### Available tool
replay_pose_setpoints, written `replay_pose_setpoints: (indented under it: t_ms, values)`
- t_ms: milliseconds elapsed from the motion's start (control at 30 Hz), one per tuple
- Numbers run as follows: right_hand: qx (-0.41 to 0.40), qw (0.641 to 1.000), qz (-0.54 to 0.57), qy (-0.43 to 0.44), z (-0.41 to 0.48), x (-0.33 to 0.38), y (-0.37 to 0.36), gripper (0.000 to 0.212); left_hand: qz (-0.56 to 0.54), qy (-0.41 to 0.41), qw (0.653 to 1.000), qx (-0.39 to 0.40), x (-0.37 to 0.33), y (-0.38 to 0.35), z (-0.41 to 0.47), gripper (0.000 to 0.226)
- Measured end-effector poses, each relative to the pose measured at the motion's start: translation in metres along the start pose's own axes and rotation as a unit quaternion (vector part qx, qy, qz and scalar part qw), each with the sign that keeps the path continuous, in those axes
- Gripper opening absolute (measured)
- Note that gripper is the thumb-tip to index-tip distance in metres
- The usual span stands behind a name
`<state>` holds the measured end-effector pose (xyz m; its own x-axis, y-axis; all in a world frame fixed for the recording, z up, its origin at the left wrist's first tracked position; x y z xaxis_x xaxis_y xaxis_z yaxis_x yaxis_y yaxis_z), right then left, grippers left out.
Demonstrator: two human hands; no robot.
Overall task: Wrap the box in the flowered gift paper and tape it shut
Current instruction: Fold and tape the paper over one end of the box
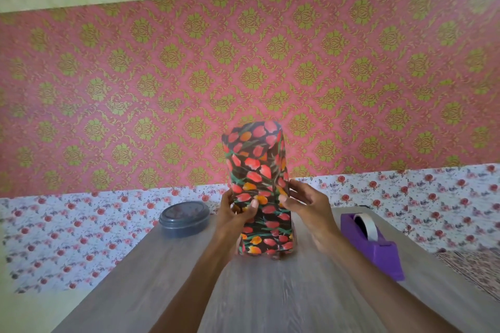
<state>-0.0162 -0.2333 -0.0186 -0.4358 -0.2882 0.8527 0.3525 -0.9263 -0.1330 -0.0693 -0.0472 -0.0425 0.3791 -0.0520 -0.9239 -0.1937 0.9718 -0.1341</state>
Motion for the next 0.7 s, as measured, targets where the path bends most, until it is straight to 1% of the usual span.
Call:
replay_pose_setpoints:
  t_ms: [100,167,233,300,367,400,467,533,567,600,633,667,700]
  values:
    - [-0.008,1.000,-0.020,-0.018,-0.005,-0.015,0.007,0.037,-0.016,0.010,1.000,0.003,0.016,0.003,-0.006,0.062]
    - [-0.008,0.999,-0.043,-0.023,-0.007,-0.024,0.010,0.048,-0.018,0.006,1.000,0.008,0.021,0.003,-0.007,0.060]
    - [0.041,0.995,-0.096,-0.011,-0.009,-0.031,0.008,0.079,-0.009,0.000,1.000,0.018,0.027,0.005,-0.007,0.064]
    - [0.101,0.975,-0.196,0.018,-0.009,-0.036,0.007,0.110,0.008,0.001,0.999,0.034,0.034,0.008,-0.007,0.065]
    - [0.136,0.947,-0.285,0.053,-0.008,-0.039,0.007,0.130,0.031,0.011,0.998,0.052,0.044,0.011,-0.008,0.073]
    - [0.154,0.935,-0.313,0.061,-0.007,-0.041,0.007,0.137,0.037,0.011,0.997,0.060,0.048,0.012,-0.009,0.077]
    - [0.192,0.928,-0.316,0.052,-0.008,-0.046,0.006,0.141,0.042,0.016,0.996,0.078,0.056,0.013,-0.015,0.081]
    - [0.223,0.932,-0.284,0.033,-0.014,-0.050,0.002,0.134,0.030,0.029,0.995,0.087,0.058,0.012,-0.021,0.085]
    - [0.218,0.936,-0.275,0.028,-0.014,-0.052,0.002,0.130,0.024,0.032,0.996,0.083,0.056,0.012,-0.023,0.085]
    - [0.209,0.938,-0.276,0.033,-0.013,-0.052,0.002,0.129,0.025,0.022,0.998,0.056,0.052,0.015,-0.023,0.078]
    - [0.199,0.939,-0.278,0.036,-0.011,-0.052,0.002,0.130,0.032,-0.006,0.999,0.001,0.043,0.020,-0.025,0.065]
    - [0.189,0.939,-0.285,0.036,-0.008,-0.052,0.003,0.132,0.036,-0.049,0.995,-0.073,0.029,0.027,-0.028,0.055]
    - [0.177,0.937,-0.299,0.037,-0.006,-0.052,0.004,0.136,0.050,-0.101,0.983,-0.146,0.012,0.034,-0.036,0.049]
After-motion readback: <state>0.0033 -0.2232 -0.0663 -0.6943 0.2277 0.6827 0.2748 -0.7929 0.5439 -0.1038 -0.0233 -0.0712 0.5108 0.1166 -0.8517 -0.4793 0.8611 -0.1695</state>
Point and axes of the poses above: each hand's wrist, its own z-axis towards the middle knuckle, its own y-axis out of the back of the hand, x = y × z, the point moved 8 cm from there along z, towards the middle knuckle, and after that the axes turned 5 degrees about x, right-handed, at the moved point
